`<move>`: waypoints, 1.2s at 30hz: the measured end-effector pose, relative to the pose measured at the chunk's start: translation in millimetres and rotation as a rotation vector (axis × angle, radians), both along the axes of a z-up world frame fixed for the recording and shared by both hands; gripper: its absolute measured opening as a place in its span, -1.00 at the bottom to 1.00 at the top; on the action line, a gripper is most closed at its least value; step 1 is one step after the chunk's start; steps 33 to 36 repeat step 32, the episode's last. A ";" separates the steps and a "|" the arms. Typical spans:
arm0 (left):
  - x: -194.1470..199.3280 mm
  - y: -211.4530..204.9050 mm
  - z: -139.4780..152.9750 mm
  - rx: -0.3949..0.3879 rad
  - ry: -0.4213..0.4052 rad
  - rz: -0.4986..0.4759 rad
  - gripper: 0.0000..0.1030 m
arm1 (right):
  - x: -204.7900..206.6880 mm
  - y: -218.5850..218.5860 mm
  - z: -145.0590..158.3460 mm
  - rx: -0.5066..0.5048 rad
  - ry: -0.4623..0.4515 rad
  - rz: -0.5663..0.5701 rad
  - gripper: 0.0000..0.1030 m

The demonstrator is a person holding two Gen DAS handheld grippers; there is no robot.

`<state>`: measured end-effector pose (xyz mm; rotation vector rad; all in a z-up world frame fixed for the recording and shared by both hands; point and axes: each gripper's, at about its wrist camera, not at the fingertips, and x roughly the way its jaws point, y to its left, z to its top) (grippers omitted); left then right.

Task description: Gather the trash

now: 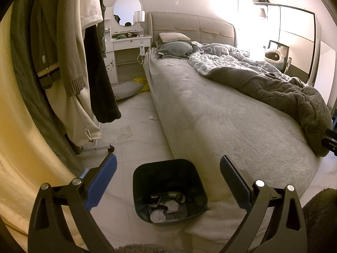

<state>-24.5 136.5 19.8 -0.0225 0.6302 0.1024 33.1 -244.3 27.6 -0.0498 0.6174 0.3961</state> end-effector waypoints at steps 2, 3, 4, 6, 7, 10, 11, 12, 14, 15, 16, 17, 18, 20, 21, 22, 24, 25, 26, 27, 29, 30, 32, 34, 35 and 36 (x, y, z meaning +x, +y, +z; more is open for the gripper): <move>0.1 0.1 0.0 0.000 0.001 0.000 0.94 | 0.0 -0.1 -0.1 0.000 0.000 0.000 0.93; 0.1 0.2 0.1 -0.001 0.001 0.000 0.94 | 0.0 -0.2 -0.2 0.000 0.001 0.000 0.93; 0.1 0.1 0.2 -0.002 0.000 0.000 0.94 | 0.1 0.1 0.1 -0.001 0.000 0.000 0.93; 0.2 -0.2 0.0 -0.002 0.001 0.001 0.93 | 0.0 0.1 0.2 -0.001 0.000 0.000 0.93; 0.1 -0.5 -0.1 -0.001 0.002 0.001 0.94 | 0.1 0.1 0.3 0.000 0.001 0.000 0.93; 0.1 -0.2 0.1 0.001 0.001 0.000 0.94 | 0.2 0.1 0.5 -0.001 0.001 0.000 0.93; 0.4 0.3 0.4 0.000 0.001 0.000 0.93 | 0.2 0.1 0.5 -0.001 0.001 0.000 0.93; 0.4 0.4 0.4 -0.001 0.001 0.000 0.94 | 0.2 0.1 0.4 -0.001 0.001 0.000 0.93; 0.5 0.3 0.4 -0.001 0.001 0.000 0.94 | 0.1 0.2 0.6 -0.001 0.001 0.000 0.93; 0.5 0.1 0.4 -0.001 0.001 0.000 0.94 | 0.1 0.2 0.7 -0.001 0.001 0.000 0.93; 0.5 0.4 0.6 -0.001 0.001 0.000 0.93 | 0.2 0.3 0.7 -0.001 0.001 0.000 0.93; 0.5 0.0 0.3 -0.001 0.001 0.001 0.94 | 0.2 0.2 0.8 -0.001 0.002 0.000 0.93; 0.6 0.4 0.4 -0.001 0.002 0.000 0.94 | 0.3 0.2 0.7 -0.001 0.002 0.000 0.93; 0.6 0.6 0.6 -0.001 0.002 0.000 0.94 | 0.1 0.1 0.7 -0.002 0.002 0.000 0.93; 0.6 0.4 0.5 -0.001 0.002 -0.001 0.94 | 0.0 0.0 0.7 -0.002 0.001 0.000 0.93; 0.6 0.6 0.8 -0.001 0.001 0.000 0.94 | 0.3 0.3 1.1 -0.002 0.001 0.000 0.93; 0.9 0.7 0.8 -0.002 0.001 -0.003 0.94 | 0.3 0.3 1.2 -0.002 0.002 0.000 0.93; 0.9 0.6 0.8 -0.003 0.002 -0.005 0.93 | 0.3 0.3 1.4 -0.002 0.002 0.000 0.93; 1.2 -0.3 0.3 0.000 0.005 -0.008 0.94 | 0.4 0.3 1.5 -0.002 0.002 0.000 0.93; 0.2 -1.2 -1.7 0.004 0.007 -0.007 0.94 | 0.4 0.3 1.5 -0.002 0.002 0.000 0.93; -1.2 -3.2 -3.6 0.011 0.005 -0.009 0.94 | 0.5 0.3 1.8 -0.002 0.002 0.000 0.93; -2.0 -4.0 -4.1 0.013 0.004 -0.008 0.94 | 0.4 0.1 1.6 -0.002 0.002 0.000 0.93; -2.4 -4.8 -5.3 0.012 0.006 -0.006 0.94 | 0.6 0.2 2.1 -0.002 0.003 0.000 0.93; -2.4 -4.8 -5.3 0.012 0.006 -0.006 0.94 | 0.6 0.2 2.1 -0.002 0.003 0.000 0.93; -2.4 -4.8 -5.3 0.012 0.006 -0.006 0.94 | 0.6 0.2 2.1 -0.002 0.003 0.000 0.93; -2.4 -4.8 -5.3 0.012 0.006 -0.006 0.94 | 0.6 0.2 2.1 -0.002 0.003 0.000 0.93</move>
